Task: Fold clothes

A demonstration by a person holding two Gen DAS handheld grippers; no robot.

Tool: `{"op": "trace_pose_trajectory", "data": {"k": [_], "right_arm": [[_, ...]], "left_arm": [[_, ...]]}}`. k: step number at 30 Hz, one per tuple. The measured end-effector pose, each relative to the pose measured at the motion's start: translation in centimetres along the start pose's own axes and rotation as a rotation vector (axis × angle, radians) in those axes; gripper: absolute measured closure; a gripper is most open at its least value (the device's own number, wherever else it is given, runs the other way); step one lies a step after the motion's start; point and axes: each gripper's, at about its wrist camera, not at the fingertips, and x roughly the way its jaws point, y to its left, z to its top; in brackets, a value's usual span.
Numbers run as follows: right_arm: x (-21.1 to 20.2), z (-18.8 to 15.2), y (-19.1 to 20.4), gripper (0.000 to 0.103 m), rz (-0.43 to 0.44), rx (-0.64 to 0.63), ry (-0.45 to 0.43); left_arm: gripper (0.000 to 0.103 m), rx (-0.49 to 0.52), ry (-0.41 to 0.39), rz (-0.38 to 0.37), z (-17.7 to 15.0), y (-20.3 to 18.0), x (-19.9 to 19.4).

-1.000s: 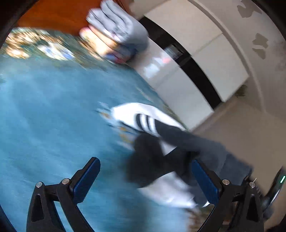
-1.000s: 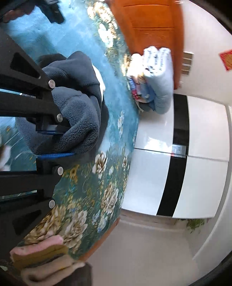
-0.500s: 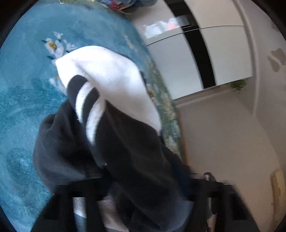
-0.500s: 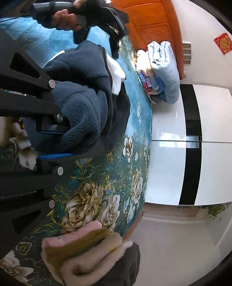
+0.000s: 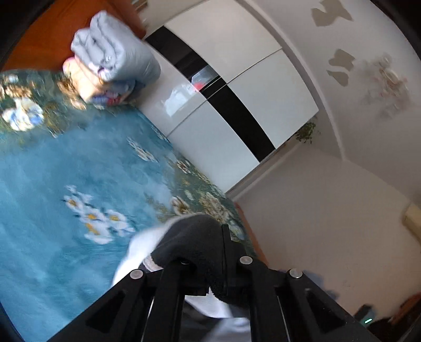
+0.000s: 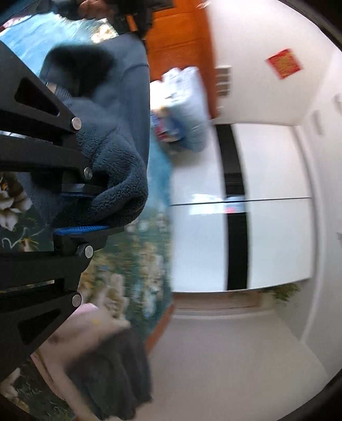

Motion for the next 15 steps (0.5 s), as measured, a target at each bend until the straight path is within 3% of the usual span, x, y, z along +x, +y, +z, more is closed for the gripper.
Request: {"op": "trace_pose_trajectory", "data": {"k": [2,4,8,15], "right_arm": [[-2.2,-0.8,0.7,0.085,0.001,-0.058,-0.009],[-2.3,-2.4,1.3,0.085,-0.003,-0.103,0.045],[-1.6,-3.4,0.7,0.085,0.024,-0.046,0.112],[-6.1,4.9,1.6,0.085,-0.010,-0.072,-0.057]], "left_arm": [[0.097,-0.004,0.027,0.038,-1.6,1.3,-0.3],[0.097,-0.037,0.046,0.056,-2.2,2.5,0.0],[0.097,-0.077,0.051,0.058,-1.4,4.5,1.4],[0.097,0.222,-0.163,-0.015,4.1,-8.6,-6.5]]}}
